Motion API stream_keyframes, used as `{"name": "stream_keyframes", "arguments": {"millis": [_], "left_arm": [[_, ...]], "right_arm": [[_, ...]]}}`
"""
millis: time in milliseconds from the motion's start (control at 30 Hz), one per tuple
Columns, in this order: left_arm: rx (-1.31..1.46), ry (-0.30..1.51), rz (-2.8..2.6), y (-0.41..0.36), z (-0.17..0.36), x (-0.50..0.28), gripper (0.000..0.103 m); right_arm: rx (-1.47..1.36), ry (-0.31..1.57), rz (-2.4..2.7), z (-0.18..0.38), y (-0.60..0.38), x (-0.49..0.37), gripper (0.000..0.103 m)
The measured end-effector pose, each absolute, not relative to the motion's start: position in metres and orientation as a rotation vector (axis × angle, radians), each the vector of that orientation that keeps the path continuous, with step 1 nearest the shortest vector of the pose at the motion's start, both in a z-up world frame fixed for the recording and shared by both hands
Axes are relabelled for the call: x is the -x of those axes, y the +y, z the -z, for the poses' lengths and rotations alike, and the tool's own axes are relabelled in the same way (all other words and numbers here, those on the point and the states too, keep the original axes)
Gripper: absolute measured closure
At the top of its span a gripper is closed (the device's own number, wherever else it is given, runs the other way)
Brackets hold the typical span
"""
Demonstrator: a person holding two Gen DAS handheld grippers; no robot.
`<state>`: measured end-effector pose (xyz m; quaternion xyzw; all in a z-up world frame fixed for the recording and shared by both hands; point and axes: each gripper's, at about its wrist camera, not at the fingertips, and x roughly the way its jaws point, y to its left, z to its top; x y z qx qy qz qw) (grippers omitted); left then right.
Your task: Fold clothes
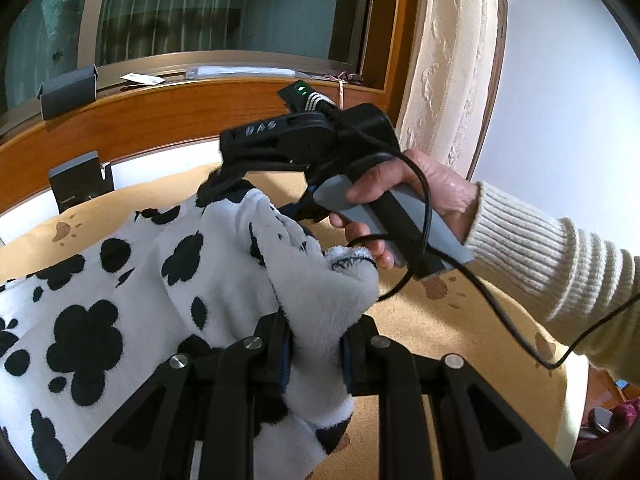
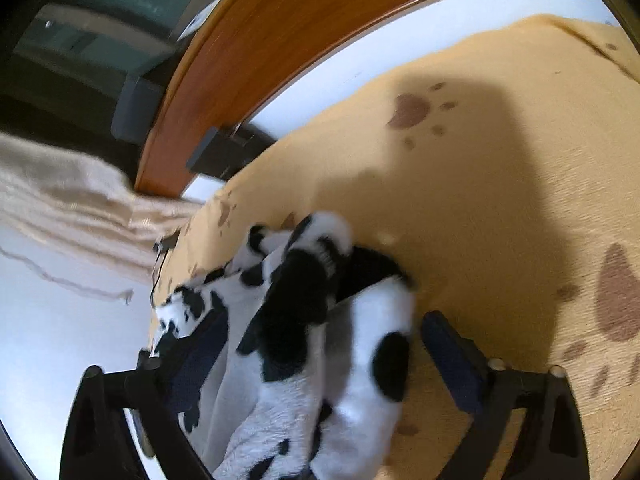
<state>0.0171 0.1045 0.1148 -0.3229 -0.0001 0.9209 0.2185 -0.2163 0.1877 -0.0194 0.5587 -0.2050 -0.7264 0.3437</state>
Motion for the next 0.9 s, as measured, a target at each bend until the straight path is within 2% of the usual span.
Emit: {"name": "stream_keyframes", "arguments": {"millis": [33, 67, 133, 233, 433, 600, 900], "left_arm": [[0.894, -0.006, -2.548, 0.104, -0.115, -0.017, 0.081], [0.894, -0.009, -2.547, 0.104, -0.115, -0.018, 0.081], [0.894, -0.015, -2.546, 0.103, -0.115, -0.018, 0.081], [0.896, -0.033, -2.543, 0.101, -0.114, -0.018, 0.081], [0.834, -0.078, -2.579, 0.091, -0.128, -0.029, 0.081], [0.752, -0.148, -2.637, 0.067, -0.150, -0.047, 0.081], [0.597, -0.354, -2.800, -0.008, -0.180, -0.106, 0.081]], "right_arm": [[-1.455, -0.523, 1.884, 0.021, 0.185, 0.214, 0.023], [-1.458, -0.510, 1.884, 0.022, 0.183, 0.212, 0.029], [-1.469, -0.496, 1.891, 0.025, 0.183, 0.211, 0.056], [-1.475, -0.508, 1.876, 0.031, 0.186, 0.210, 0.071], [-1.372, -0.507, 1.894, -0.004, 0.172, 0.201, 0.077], [-1.282, -0.497, 1.913, -0.037, 0.156, 0.193, 0.078], [-1.140, -0.362, 1.867, -0.105, 0.060, 0.156, 0.078]]}}
